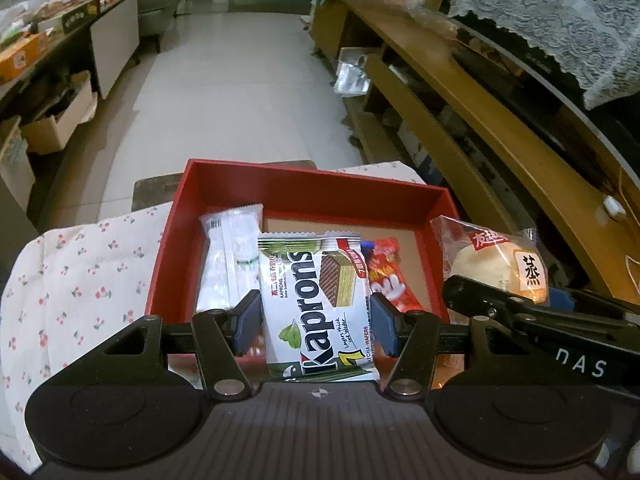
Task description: Organize snacks
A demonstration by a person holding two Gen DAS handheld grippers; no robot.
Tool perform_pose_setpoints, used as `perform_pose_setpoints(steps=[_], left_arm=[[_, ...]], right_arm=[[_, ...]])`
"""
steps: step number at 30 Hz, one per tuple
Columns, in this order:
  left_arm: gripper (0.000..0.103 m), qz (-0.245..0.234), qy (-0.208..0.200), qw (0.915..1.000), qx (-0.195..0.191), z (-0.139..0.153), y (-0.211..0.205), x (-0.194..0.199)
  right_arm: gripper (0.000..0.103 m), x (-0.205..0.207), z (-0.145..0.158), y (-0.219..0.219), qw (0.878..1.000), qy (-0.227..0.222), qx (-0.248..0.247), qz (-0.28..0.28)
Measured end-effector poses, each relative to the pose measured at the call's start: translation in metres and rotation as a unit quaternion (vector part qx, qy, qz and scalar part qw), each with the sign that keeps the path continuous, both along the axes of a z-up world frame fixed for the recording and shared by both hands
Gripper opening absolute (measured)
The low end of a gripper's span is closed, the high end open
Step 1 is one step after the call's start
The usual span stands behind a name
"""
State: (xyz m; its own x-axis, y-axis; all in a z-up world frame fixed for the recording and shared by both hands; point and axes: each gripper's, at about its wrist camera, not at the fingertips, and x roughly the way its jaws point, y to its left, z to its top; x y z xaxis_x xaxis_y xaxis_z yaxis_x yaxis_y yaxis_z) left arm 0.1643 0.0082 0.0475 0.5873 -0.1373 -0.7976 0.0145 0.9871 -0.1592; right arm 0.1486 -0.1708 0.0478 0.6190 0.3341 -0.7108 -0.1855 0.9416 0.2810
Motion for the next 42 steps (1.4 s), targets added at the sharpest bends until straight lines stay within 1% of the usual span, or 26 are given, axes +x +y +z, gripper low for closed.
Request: perform_pose_setpoints(steps=[6, 10, 14, 19, 23, 26, 33, 37, 42], left_arm=[[0.064, 0.01, 0.009, 0.9999, 0.007, -0.013, 0.004, 0.023], [0.064, 0.015, 0.015, 0.9997, 0.009, -0.024, 0.007, 0.034], [0.064, 0.021, 0.028, 0.9994, 0.009, -0.034, 0.01, 0.041], [0.064, 0.028, 0.037, 0.9988, 0.018, -0.043, 0.009, 0.046], [0.064, 0.028, 0.045, 0.9983, 0.025, -0.051, 0.009, 0.048], [0.064, 0.029, 0.046, 0.9983, 0.023, -0.051, 0.01, 0.048], [0.069, 0.033, 0.046, 0.9983, 0.016, -0.051, 0.014, 0.047], [0.072, 0.034, 0.039, 0.9985, 0.016, -0.046, 0.015, 0.045], [0.074, 0.034, 0.032, 0.9988, 0.013, -0.04, 0.015, 0.042]], right_arm=[[0.084, 0.029, -0.018, 0.003, 1.0, 0.026, 0.011, -0.006], [0.084, 0.041, -0.028, 0.008, 0.999, 0.034, 0.005, -0.008], [0.084, 0.047, -0.038, 0.011, 0.999, 0.041, -0.004, -0.005], [0.084, 0.054, -0.049, 0.012, 0.999, 0.054, -0.004, -0.005], [0.085, 0.056, -0.055, 0.015, 0.998, 0.061, -0.013, -0.003], [0.087, 0.056, -0.057, 0.015, 0.998, 0.058, -0.012, -0.006], [0.087, 0.054, -0.054, 0.018, 0.999, 0.039, -0.027, -0.006], [0.089, 0.053, -0.051, 0.015, 0.999, 0.034, -0.024, -0.01], [0.089, 0.048, -0.043, 0.016, 0.999, 0.014, -0.038, -0.01]])
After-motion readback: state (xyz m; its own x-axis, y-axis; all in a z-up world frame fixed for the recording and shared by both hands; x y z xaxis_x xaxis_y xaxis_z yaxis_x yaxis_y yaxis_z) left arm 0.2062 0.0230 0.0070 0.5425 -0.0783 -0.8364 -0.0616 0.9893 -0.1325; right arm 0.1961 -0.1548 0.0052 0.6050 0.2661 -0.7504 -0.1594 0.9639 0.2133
